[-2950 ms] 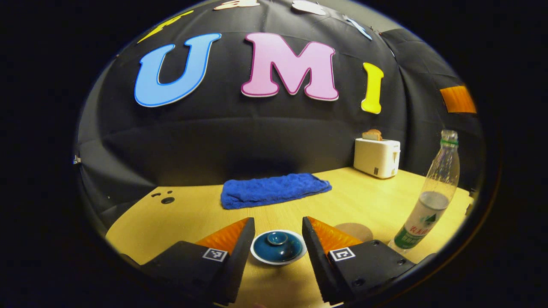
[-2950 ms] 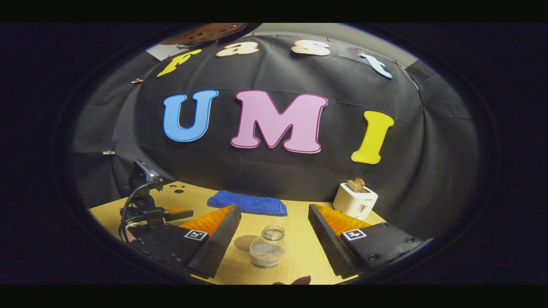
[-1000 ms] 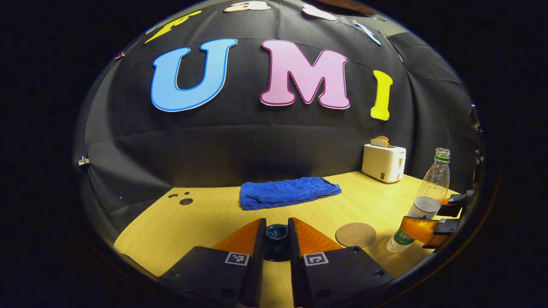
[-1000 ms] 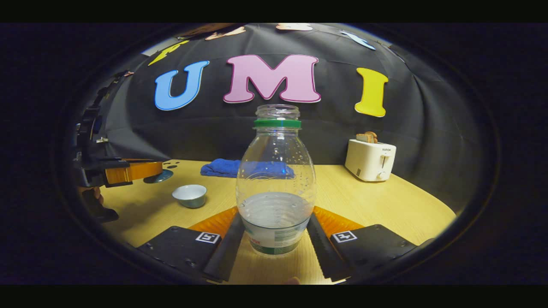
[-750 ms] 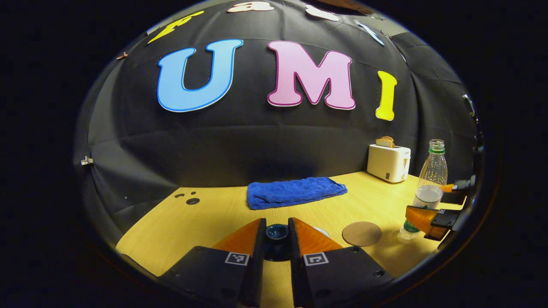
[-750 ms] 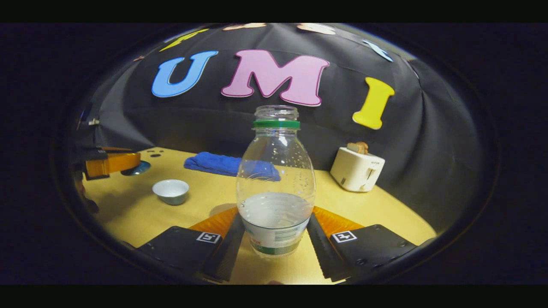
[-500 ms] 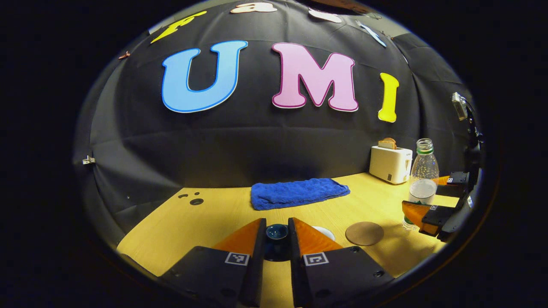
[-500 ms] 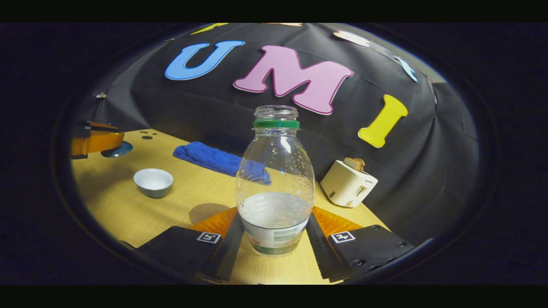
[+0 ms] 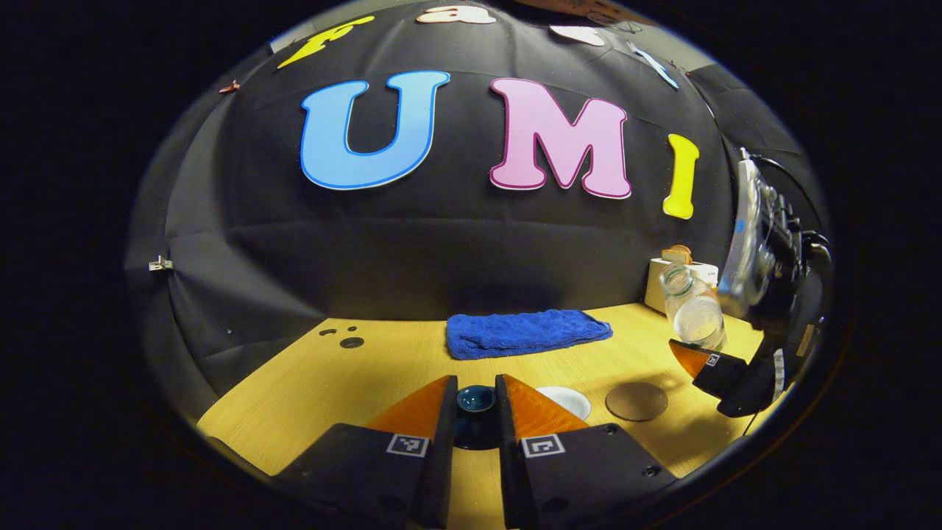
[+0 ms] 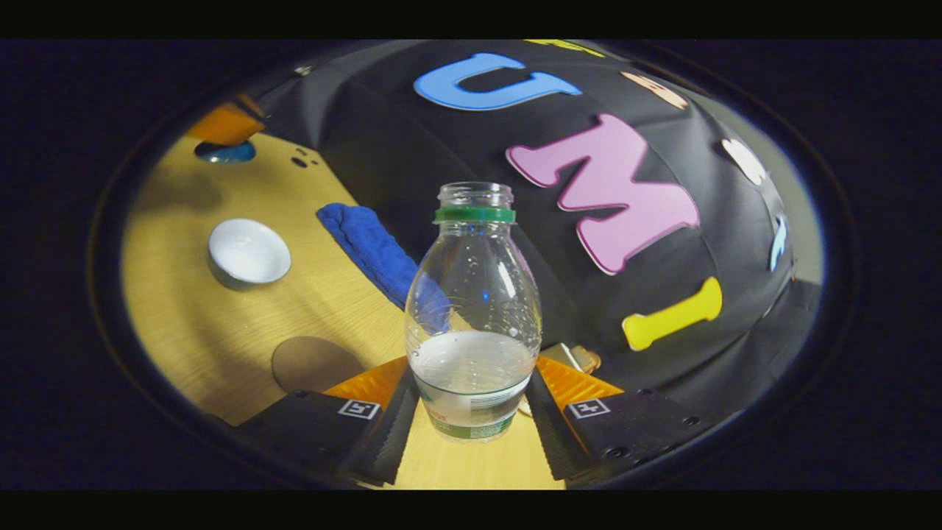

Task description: Open the teacup lid with one hand, grasp the water bottle and pour water into the teacup with the other hand; after pouring, place the water bottle on the coaster and then close the teacup lid.

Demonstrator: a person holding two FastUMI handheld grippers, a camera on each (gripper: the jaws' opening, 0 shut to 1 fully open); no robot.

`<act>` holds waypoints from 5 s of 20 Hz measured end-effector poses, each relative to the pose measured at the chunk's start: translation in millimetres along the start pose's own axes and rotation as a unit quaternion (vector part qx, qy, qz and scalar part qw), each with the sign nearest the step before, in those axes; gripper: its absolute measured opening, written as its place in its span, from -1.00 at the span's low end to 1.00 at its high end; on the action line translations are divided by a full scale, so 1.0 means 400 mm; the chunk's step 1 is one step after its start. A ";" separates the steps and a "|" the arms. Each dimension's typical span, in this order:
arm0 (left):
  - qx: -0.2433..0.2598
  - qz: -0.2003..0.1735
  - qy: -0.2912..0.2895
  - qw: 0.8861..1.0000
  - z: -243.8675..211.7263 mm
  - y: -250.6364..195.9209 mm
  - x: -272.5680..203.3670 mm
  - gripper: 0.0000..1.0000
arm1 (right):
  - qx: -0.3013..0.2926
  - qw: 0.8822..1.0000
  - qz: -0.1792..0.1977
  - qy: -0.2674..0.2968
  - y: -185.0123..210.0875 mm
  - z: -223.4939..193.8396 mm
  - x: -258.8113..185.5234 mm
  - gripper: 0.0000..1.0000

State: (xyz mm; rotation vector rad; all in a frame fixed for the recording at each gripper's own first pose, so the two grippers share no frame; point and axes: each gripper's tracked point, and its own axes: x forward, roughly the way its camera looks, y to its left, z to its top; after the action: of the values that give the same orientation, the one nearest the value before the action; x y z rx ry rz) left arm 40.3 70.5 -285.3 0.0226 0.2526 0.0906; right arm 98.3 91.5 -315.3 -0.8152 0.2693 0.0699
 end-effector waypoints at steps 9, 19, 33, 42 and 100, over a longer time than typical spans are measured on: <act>0.010 0.009 0.007 1.000 -0.025 0.046 -0.033 -0.37 | -0.154 0.988 0.011 -0.030 0.054 0.053 0.059 0.54; 0.011 0.011 0.010 1.000 -0.039 0.058 -0.044 -0.37 | -0.289 0.954 -0.008 -0.078 0.069 0.102 0.062 0.53; 0.013 0.012 0.007 1.000 -0.037 0.060 -0.057 -0.44 | -0.362 0.925 -0.033 -0.110 0.048 0.137 0.082 0.53; 0.009 0.012 0.011 1.000 -0.043 0.059 -0.064 -0.37 | -0.389 0.911 -0.051 -0.125 0.032 0.141 0.095 0.58; 0.007 0.007 0.016 1.000 -0.054 0.067 -0.061 -0.37 | -0.087 0.986 0.084 -0.113 0.132 0.161 0.086 0.53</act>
State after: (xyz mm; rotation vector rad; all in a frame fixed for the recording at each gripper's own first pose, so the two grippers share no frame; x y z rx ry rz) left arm 8.9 95.2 -299.1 0.0362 0.2857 0.1041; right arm 136.2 172.9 -319.8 -0.9484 0.1176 0.3473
